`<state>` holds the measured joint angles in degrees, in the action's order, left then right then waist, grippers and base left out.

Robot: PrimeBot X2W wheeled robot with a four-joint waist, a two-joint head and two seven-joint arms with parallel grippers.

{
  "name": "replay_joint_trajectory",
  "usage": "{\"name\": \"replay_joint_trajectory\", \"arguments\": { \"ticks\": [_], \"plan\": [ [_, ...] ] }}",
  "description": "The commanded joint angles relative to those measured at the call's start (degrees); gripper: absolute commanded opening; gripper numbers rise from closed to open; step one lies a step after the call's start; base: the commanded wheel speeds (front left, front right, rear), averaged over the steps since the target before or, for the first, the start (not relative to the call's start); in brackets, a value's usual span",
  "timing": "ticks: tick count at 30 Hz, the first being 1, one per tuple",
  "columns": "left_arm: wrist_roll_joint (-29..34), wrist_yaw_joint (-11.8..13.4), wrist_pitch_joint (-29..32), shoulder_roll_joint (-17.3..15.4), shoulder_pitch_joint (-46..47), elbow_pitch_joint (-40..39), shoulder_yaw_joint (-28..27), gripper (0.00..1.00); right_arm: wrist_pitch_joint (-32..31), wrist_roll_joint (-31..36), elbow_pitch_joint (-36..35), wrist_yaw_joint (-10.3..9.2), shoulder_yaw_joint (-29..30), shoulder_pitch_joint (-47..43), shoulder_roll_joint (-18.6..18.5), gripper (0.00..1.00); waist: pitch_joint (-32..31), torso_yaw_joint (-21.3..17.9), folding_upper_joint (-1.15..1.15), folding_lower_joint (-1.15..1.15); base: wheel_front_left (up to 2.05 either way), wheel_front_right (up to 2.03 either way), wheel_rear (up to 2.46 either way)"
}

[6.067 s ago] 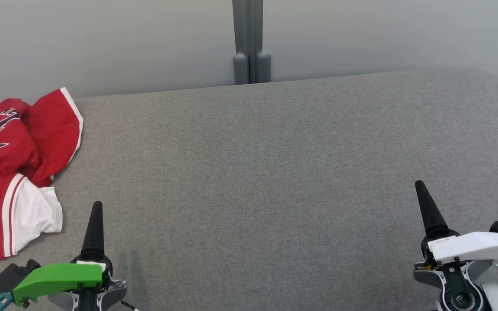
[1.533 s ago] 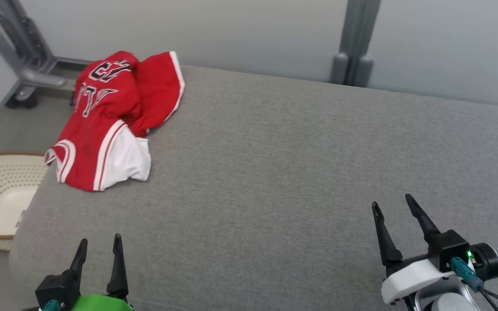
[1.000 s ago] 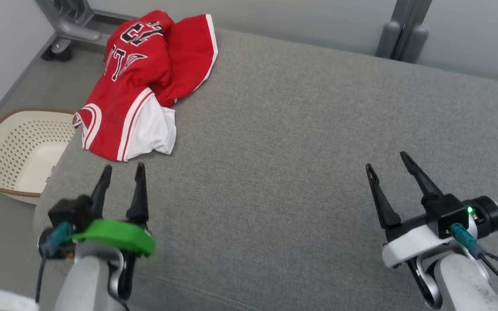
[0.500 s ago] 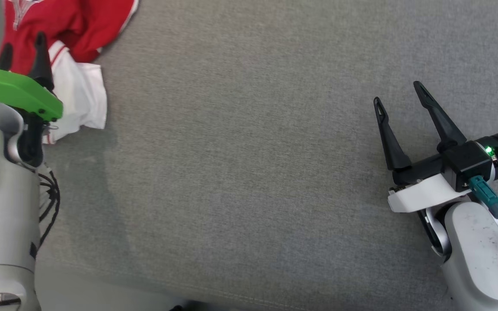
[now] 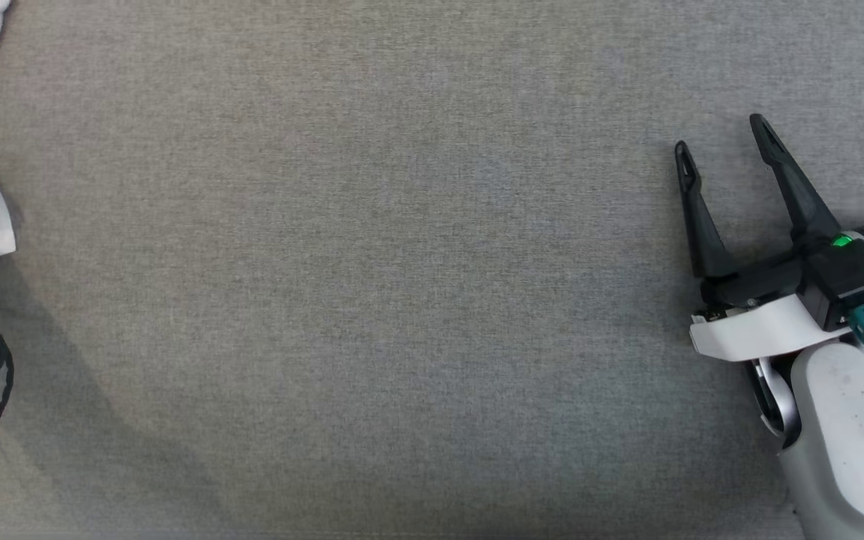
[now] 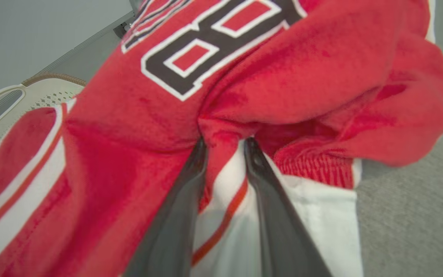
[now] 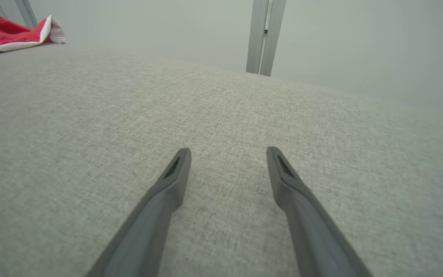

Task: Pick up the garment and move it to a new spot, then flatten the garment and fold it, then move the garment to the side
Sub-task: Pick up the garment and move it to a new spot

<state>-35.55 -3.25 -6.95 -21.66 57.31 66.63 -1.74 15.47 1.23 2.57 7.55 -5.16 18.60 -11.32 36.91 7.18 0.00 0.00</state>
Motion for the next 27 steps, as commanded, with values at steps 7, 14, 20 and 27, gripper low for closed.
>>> {"name": "replay_joint_trajectory", "arguments": {
  "ticks": [7,14,20,27],
  "plan": [
    [2.4,-2.3,-4.1,-3.4,-0.5,-1.6,2.3,0.00,-0.5,-0.6,3.6,-0.10,1.1,-5.9,1.9,1.00,-7.4,-0.1,0.00,0.00,0.00,0.00,0.00],
    [3.9,-3.0,-4.5,-5.6,-1.0,-11.5,4.5,0.00,-0.4,-1.5,4.8,-0.10,1.0,-9.0,4.4,1.00,-15.5,0.4,0.00,0.00,0.00,0.00,0.00],
    [3.6,-2.1,1.9,-7.2,-4.8,-29.4,5.5,0.00,-0.4,-2.2,5.6,-0.10,1.2,-11.7,6.2,1.00,-21.2,-1.0,0.00,0.00,0.00,0.00,0.00],
    [-0.5,2.0,15.5,-9.1,-13.1,-59.9,4.3,0.00,-0.4,-2.8,5.8,-0.10,2.0,-13.4,7.3,1.00,-24.3,-4.0,0.00,0.00,0.00,0.00,0.00]
  ]
}}
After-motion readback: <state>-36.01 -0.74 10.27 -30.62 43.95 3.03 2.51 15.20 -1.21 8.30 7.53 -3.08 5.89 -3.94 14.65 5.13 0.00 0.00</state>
